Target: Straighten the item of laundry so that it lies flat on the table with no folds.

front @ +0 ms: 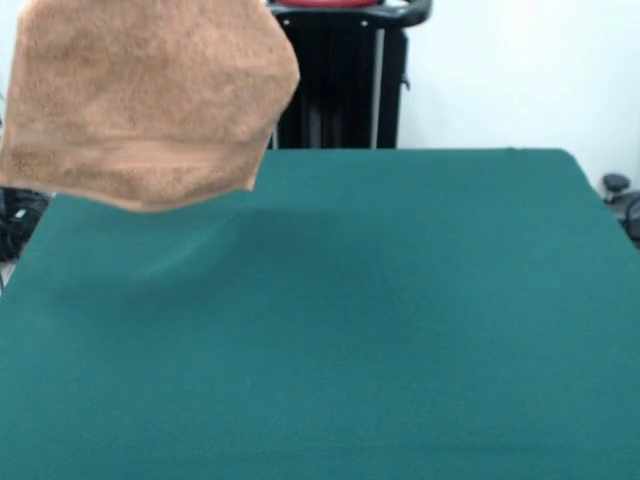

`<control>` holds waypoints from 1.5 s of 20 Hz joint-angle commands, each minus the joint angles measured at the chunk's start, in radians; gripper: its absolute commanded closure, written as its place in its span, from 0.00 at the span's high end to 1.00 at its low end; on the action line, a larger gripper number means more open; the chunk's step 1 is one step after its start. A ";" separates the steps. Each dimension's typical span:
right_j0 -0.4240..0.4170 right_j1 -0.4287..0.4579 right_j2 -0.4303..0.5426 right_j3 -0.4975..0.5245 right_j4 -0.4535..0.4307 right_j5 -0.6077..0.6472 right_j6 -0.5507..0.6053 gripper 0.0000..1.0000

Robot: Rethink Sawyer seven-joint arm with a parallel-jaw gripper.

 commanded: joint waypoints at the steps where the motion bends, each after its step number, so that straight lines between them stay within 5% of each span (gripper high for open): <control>1: -0.012 -0.062 0.035 -0.014 -0.045 0.137 -0.040 0.00; 30: -0.121 -0.048 0.136 0.353 -0.023 -0.337 -0.027 0.00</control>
